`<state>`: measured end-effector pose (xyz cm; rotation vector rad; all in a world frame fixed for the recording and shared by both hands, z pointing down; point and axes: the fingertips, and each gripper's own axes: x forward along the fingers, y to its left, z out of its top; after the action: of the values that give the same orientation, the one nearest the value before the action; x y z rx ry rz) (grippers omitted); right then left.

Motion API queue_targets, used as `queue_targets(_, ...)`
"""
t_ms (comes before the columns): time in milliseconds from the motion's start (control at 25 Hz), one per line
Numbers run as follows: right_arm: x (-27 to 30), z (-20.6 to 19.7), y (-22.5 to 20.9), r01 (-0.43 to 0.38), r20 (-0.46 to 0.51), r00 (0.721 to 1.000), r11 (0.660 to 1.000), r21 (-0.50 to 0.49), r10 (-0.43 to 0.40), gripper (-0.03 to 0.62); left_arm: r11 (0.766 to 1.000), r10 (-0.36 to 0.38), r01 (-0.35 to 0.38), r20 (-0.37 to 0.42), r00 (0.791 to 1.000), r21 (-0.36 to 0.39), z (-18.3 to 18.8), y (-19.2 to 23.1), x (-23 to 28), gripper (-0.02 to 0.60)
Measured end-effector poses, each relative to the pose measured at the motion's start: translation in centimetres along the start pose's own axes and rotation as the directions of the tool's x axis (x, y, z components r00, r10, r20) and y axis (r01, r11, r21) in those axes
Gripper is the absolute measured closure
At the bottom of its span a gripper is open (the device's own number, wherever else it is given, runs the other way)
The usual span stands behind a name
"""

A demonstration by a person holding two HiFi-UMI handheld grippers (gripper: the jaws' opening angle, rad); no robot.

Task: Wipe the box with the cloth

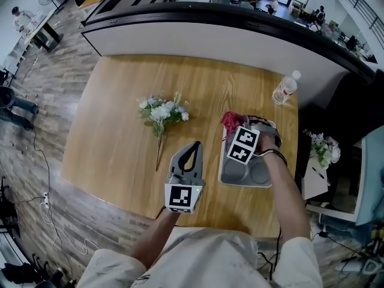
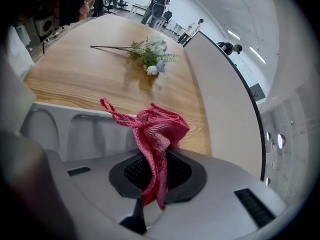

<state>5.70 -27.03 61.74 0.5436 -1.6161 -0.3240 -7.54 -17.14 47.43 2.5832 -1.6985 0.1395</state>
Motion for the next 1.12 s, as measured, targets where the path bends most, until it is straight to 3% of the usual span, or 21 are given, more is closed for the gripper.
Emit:
queue_targets(760, 0.13, -0.03, 0.03, -0.069, -0.02, 0.997, 0.997, 0.023, 0.07, 0.534, 1.0, 0.014, -0.014, -0.001, 1.0, -0.009, -0.2, 0.41, -0.12, 0.568)
queue_targets(1120, 0.21, -0.12, 0.03, -0.062, -0.026, 0.998, 0.998, 0.013, 0.063, 0.534, 1.0, 0.01, -0.01, 0.005, 1.0, -0.002, 0.04, 0.2, -0.04, 0.568)
